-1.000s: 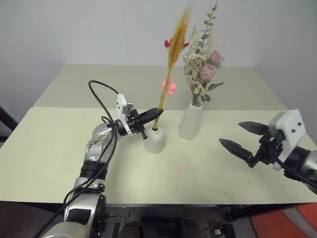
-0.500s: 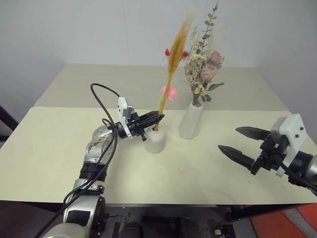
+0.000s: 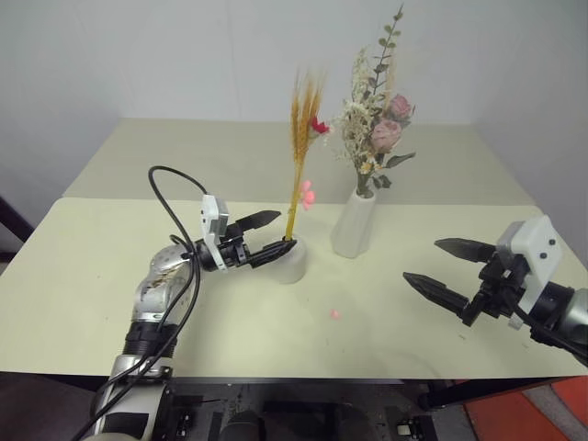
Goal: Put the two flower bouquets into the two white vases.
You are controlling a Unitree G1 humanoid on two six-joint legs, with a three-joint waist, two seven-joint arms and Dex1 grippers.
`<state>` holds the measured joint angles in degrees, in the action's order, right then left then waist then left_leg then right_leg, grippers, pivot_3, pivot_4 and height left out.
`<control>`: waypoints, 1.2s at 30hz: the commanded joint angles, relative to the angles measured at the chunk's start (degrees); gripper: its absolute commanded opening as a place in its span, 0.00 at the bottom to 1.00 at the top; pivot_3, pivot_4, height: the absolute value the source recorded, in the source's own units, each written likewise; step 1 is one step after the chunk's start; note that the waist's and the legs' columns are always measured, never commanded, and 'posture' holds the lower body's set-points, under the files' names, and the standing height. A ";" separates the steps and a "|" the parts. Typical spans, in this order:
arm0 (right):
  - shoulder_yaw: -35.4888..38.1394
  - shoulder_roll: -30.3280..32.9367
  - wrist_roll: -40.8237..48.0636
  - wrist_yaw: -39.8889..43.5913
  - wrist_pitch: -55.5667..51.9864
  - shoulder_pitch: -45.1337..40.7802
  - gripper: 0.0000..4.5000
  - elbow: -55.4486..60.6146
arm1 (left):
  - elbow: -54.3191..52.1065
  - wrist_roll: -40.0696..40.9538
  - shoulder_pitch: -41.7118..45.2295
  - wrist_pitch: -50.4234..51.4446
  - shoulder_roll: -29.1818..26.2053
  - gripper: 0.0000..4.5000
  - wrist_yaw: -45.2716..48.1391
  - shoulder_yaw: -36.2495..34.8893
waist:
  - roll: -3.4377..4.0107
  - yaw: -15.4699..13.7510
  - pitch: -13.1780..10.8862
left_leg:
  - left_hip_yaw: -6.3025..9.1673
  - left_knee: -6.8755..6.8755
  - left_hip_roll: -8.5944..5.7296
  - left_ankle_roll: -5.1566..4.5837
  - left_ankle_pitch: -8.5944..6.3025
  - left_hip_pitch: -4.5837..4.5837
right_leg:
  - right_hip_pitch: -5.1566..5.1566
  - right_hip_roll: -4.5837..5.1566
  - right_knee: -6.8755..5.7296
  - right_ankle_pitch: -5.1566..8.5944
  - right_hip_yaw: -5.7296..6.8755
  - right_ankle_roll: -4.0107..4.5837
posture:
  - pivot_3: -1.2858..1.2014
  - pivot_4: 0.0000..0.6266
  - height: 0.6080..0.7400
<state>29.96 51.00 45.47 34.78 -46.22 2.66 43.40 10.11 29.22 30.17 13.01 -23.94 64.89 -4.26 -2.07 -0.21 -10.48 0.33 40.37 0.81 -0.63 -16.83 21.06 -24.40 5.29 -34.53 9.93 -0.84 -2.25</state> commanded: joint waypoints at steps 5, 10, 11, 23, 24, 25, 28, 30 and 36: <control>5.34 1.83 0.72 3.37 1.01 1.51 1.00 -0.78 | -10.78 4.84 -4.07 3.34 -8.34 1.00 -3.21 -9.30 | 0.00 0.00 0.00 | 0.00 -0.01 0.03 0.00 0.00 0.00 | -0.02 -0.01 -0.01 0.01 0.02 0.00 | 0.52 0.24 1.00; 11.89 4.47 1.13 11.00 1.75 5.07 1.00 -3.59 | -14.81 6.61 -6.29 3.82 -14.73 1.00 -2.32 -13.88 | 0.01 -0.32 0.00 | -0.02 -0.07 0.03 -0.01 -0.01 0.01 | -0.01 0.00 0.10 0.01 0.04 -0.01 | 0.52 0.24 1.00; 12.97 4.97 0.86 12.19 1.79 5.69 1.00 -4.33 | -15.17 6.90 -6.67 3.82 -15.66 1.00 -2.32 -14.64 | 0.01 -0.33 0.00 | -0.02 -0.07 0.03 -0.01 -0.01 0.00 | 0.00 0.00 0.11 0.01 0.04 -0.01 | 0.52 0.24 1.00; 16.00 6.99 -5.03 14.64 3.64 7.23 1.00 -7.86 | -17.95 8.79 -5.96 4.00 -15.90 1.00 -5.42 -15.05 | 0.01 -0.36 0.01 | -0.06 -0.09 0.03 -0.01 -0.01 0.00 | 0.03 -0.01 0.17 0.02 0.04 -0.02 | 0.52 0.24 1.00; 15.60 6.49 -5.68 14.75 4.87 7.09 1.00 -7.80 | -17.76 8.63 -6.02 3.82 -15.80 1.00 -5.23 -14.77 | 0.01 -0.36 0.01 | -0.06 -0.09 0.03 -0.01 -0.01 -0.01 | 0.03 -0.01 0.16 0.02 0.03 -0.02 | 0.52 0.24 1.00; 15.14 5.88 -6.43 15.08 6.60 6.93 1.00 -7.86 | -17.58 8.43 -6.06 3.52 -15.61 1.00 -5.21 -14.52 | 0.01 -0.35 0.01 | -0.06 -0.09 0.03 -0.01 -0.01 -0.02 | 0.04 -0.01 0.16 0.02 0.04 -0.02 | 0.52 0.24 1.00; 14.22 4.58 -7.59 16.31 10.14 6.47 1.00 -8.73 | -18.49 10.71 -6.00 5.38 -14.94 1.00 -5.53 -14.60 | 0.01 -0.31 0.01 | -0.07 -0.09 0.04 -0.01 -0.01 -0.02 | 0.04 -0.01 0.16 0.03 0.03 -0.04 | 0.52 0.24 1.00; 13.59 3.71 -8.12 16.53 11.58 6.58 1.00 -8.66 | -18.89 11.94 -6.11 5.91 -14.53 1.00 -5.58 -14.89 | 0.01 -0.30 0.01 | -0.06 -0.09 0.04 -0.01 -0.01 -0.02 | 0.04 -0.01 0.17 0.03 0.04 -0.03 | 0.52 0.24 1.00; 11.80 2.33 -9.02 11.56 9.18 6.36 1.00 -6.52 | -15.37 8.80 -3.00 4.60 -17.25 1.00 -4.21 -13.42 | 0.01 -0.30 0.01 | -0.06 -0.09 0.03 -0.01 -0.01 -0.04 | 0.05 -0.01 0.14 0.02 0.03 -0.02 | 0.52 0.24 1.00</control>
<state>41.52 53.66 36.64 48.03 -36.80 9.51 34.80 -6.07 39.01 25.39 19.09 -40.17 60.19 -17.51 -2.07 -0.51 -10.48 0.27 40.28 0.84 -0.64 -16.84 21.01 -24.35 5.28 -34.40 9.95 -0.81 -2.27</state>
